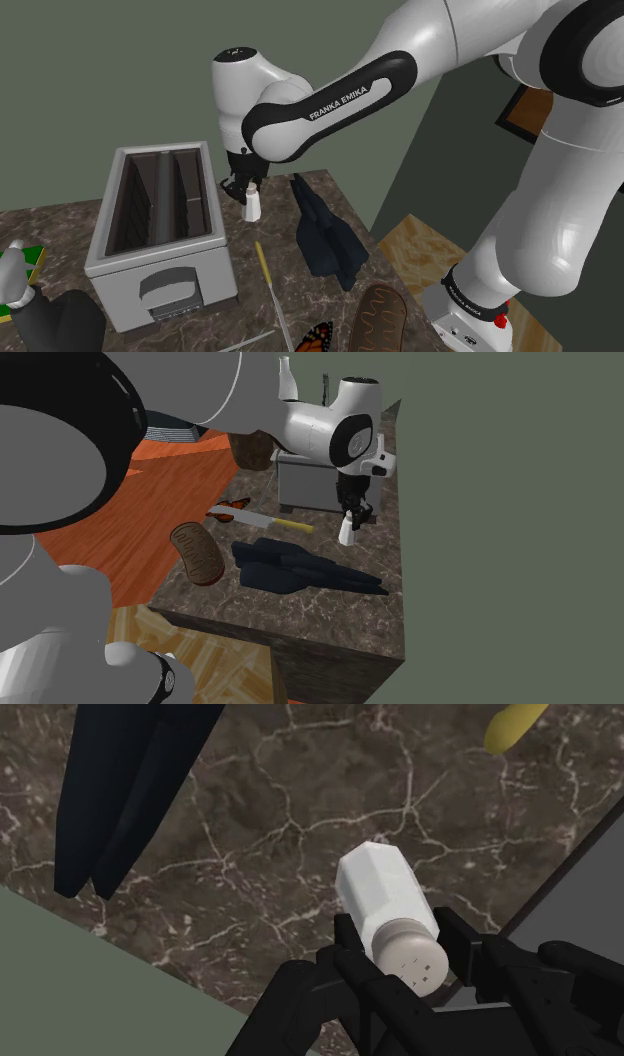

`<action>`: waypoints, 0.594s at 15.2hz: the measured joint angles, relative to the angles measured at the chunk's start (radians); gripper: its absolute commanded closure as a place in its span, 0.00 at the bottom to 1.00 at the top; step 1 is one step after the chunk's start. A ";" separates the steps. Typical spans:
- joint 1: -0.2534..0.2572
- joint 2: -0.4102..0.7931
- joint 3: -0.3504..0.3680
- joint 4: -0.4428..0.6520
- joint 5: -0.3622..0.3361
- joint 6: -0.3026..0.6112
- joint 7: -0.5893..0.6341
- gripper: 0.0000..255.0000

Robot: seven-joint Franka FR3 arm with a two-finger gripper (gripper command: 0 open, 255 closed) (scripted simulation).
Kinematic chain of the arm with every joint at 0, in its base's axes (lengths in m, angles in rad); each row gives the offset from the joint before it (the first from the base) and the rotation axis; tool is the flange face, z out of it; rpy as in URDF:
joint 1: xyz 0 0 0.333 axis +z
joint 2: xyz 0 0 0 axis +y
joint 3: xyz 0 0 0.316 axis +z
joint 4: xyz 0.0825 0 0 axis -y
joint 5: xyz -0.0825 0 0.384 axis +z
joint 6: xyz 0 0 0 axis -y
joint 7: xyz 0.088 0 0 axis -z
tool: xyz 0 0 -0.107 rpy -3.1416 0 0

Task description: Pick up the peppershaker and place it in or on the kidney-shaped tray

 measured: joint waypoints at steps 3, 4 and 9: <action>0.000 0.000 0.000 0.000 0.000 0.000 0.000 1.00; 0.000 0.000 0.000 0.000 0.000 0.000 0.000 1.00; -0.003 -0.022 0.004 0.016 0.015 -0.035 -0.013 1.00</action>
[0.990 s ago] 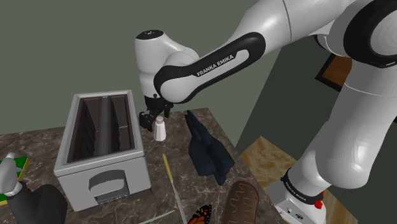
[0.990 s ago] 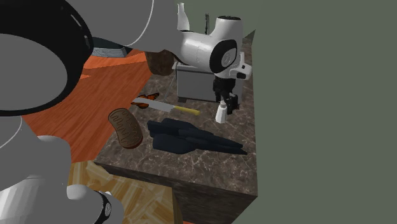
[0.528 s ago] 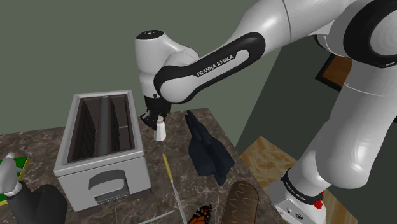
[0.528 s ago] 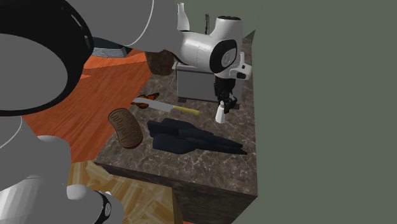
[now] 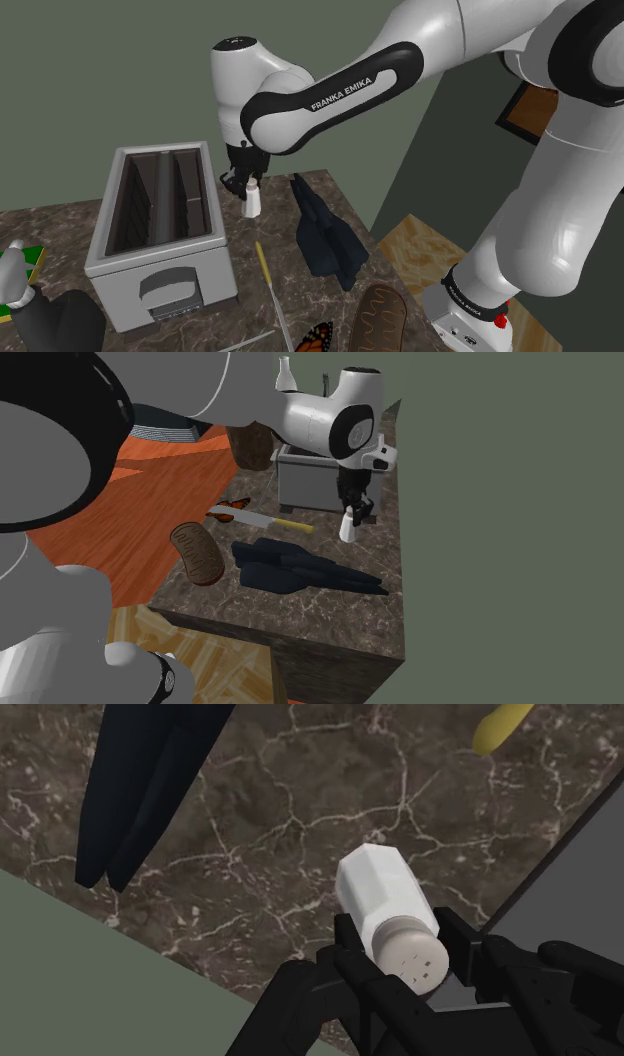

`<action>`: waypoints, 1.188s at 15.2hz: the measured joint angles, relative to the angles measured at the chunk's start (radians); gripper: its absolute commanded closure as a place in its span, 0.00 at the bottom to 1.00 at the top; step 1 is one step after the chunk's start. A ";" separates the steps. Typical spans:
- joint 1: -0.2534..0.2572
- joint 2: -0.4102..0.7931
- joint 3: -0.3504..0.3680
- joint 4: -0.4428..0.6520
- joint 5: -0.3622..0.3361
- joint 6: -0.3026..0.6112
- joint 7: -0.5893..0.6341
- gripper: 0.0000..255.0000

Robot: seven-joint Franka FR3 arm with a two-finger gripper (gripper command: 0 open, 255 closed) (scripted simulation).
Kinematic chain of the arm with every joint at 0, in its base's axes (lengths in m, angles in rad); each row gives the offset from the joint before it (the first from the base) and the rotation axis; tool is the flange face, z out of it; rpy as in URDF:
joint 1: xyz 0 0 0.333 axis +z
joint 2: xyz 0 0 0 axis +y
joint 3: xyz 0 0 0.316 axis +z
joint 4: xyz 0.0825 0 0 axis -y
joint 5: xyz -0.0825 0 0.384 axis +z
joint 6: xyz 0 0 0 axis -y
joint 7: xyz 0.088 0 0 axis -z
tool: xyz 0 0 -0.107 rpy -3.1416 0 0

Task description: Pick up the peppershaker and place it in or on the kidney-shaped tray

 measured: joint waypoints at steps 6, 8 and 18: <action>-0.004 -0.036 0.006 0.036 0.024 -0.067 -0.021 1.00; -0.005 -0.048 0.008 0.050 0.032 -0.092 -0.028 1.00; -0.007 -0.089 0.013 0.137 0.060 -0.213 -0.054 1.00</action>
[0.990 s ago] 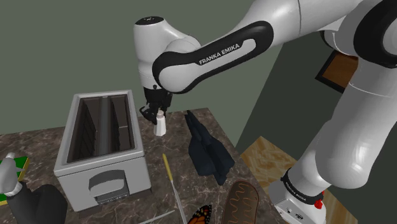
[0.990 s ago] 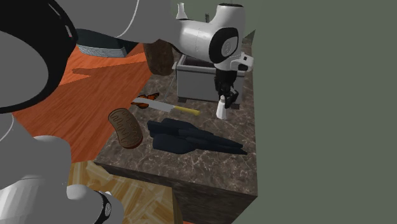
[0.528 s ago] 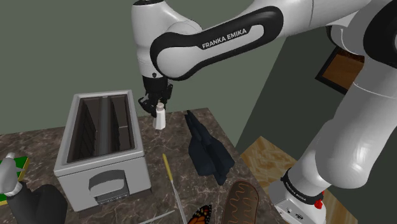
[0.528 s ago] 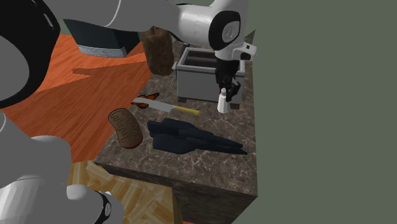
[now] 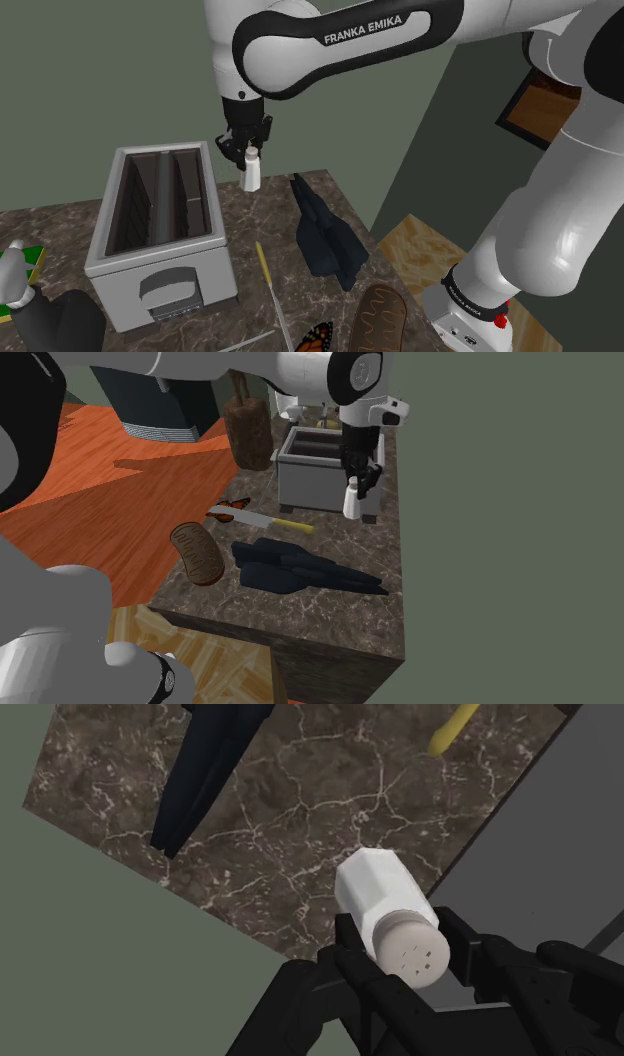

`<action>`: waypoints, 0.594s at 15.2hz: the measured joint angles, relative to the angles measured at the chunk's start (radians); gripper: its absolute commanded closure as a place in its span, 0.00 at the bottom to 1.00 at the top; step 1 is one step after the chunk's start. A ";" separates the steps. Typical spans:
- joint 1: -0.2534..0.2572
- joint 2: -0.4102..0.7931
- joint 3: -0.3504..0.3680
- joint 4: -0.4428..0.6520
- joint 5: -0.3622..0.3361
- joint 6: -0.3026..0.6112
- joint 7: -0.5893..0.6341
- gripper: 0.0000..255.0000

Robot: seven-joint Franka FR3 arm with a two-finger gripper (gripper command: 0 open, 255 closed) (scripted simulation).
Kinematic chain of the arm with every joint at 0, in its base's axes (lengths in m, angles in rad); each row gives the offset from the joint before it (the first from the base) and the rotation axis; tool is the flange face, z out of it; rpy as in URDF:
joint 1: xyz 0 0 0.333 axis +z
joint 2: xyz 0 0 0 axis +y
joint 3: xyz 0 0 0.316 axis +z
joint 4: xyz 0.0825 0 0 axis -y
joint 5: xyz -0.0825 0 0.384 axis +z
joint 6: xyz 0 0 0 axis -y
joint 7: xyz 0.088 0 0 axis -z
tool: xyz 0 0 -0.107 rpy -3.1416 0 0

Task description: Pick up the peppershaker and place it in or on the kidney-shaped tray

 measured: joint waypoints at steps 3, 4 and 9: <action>0.000 -0.025 0.003 -0.002 0.012 -0.020 -0.004 1.00; 0.000 -0.047 0.005 -0.027 0.021 -0.015 -0.003 1.00; 0.021 -0.221 0.028 -0.198 0.101 -0.003 0.011 1.00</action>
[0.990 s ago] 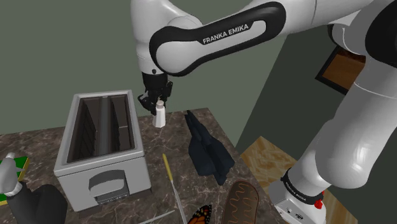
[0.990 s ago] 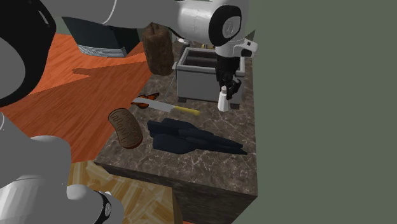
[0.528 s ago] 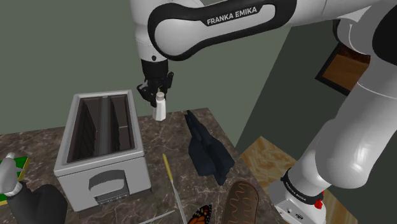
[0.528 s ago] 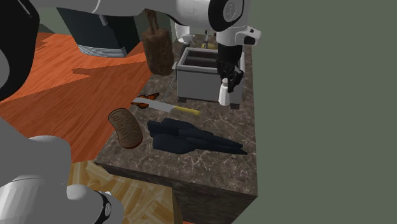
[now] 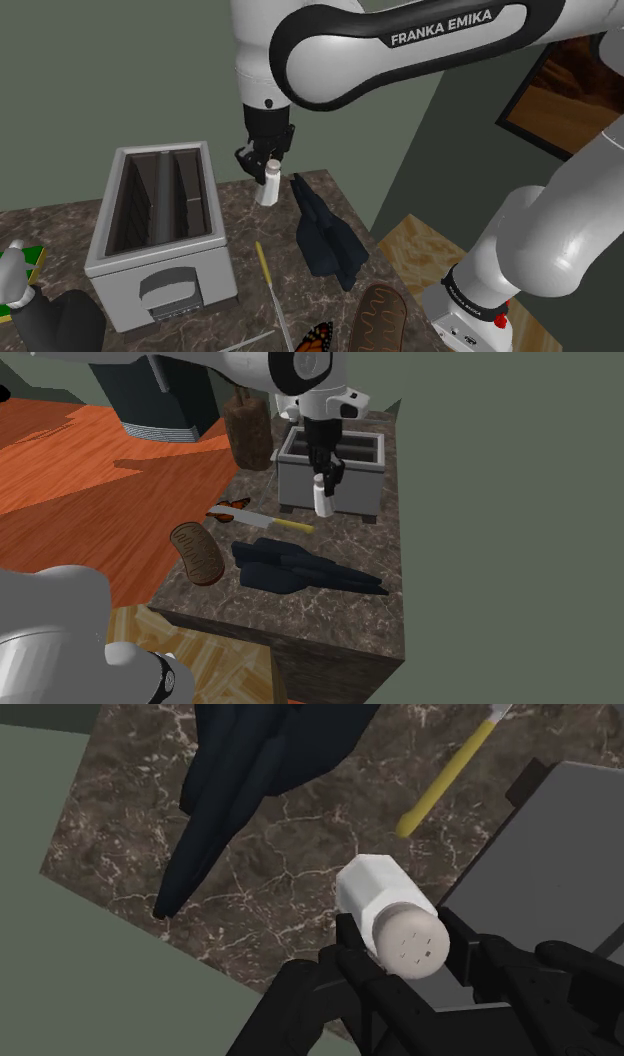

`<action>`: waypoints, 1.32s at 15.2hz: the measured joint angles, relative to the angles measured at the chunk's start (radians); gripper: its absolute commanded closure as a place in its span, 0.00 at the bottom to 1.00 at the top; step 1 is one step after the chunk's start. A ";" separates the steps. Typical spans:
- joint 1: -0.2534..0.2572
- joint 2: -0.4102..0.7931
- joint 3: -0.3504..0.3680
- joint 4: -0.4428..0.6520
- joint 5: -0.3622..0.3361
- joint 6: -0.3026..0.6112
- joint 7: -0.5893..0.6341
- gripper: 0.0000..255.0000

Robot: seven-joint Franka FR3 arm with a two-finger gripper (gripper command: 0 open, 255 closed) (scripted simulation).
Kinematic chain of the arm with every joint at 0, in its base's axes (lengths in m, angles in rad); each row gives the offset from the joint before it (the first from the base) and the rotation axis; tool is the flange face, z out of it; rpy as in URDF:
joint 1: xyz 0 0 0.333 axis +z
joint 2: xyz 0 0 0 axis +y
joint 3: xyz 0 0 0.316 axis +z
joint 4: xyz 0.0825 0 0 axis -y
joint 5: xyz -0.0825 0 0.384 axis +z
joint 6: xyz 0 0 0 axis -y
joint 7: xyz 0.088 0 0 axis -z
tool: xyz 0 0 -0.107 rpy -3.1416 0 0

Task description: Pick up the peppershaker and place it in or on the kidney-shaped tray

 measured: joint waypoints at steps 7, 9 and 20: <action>0.066 -0.251 0.019 -0.215 0.123 -0.017 0.015 1.00; 0.091 -0.308 0.029 -0.257 0.153 -0.029 0.031 1.00; 0.276 -0.659 0.075 -0.447 0.327 -0.177 0.139 1.00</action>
